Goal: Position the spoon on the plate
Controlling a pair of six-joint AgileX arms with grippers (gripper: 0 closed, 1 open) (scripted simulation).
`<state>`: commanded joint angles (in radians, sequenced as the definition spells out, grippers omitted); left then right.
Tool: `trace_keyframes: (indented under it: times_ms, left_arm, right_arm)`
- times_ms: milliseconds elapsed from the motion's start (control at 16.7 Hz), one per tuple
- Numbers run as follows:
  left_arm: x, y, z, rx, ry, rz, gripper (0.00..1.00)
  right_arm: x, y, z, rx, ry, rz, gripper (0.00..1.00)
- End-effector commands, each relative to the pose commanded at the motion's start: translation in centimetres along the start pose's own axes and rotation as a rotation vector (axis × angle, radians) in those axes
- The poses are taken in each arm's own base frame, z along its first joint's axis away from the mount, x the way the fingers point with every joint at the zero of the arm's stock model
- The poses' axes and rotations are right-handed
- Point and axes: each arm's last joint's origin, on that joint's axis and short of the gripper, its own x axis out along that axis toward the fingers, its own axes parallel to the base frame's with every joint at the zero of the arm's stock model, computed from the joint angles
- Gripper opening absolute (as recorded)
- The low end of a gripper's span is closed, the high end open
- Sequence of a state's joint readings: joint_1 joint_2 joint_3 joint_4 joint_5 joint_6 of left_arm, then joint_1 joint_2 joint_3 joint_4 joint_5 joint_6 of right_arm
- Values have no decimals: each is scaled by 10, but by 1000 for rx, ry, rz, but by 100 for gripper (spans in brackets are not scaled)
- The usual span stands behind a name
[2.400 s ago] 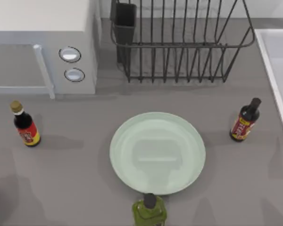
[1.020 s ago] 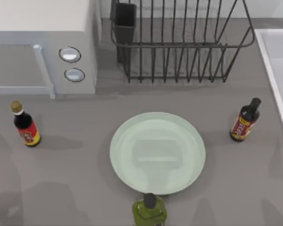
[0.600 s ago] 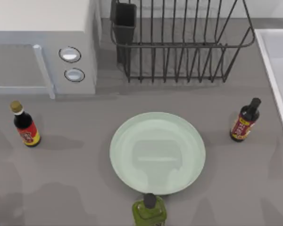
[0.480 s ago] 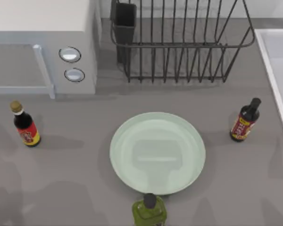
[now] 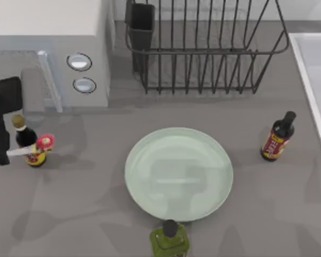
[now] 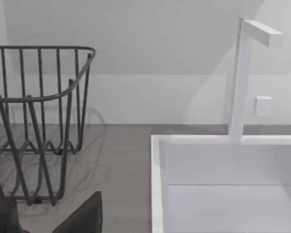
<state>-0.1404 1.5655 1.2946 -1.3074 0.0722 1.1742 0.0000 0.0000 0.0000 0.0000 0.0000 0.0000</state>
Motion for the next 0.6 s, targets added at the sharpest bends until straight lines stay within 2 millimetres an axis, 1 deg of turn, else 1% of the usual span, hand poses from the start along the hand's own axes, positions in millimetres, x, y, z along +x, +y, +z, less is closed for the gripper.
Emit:
trace_keyframes:
  times_ms: [120, 240, 420, 540, 600]
  left_arm:
    - [2, 2, 51, 94, 5, -20, 0]
    - [13, 2, 103, 160, 18, -34, 0]
    - [40, -6, 176, 214, 43, -32, 0]
    - [63, -15, 216, 226, 54, -14, 0]
    - [73, -20, 232, 226, 58, -3, 0]
  right_arm:
    - [0, 0, 0, 0, 0, 0, 100]
    - [0, 0, 0, 0, 0, 0, 100]
    - [0, 0, 0, 0, 0, 0, 100]
    - [0, 0, 0, 0, 0, 0, 100]
    - [0, 0, 0, 0, 0, 0, 100]
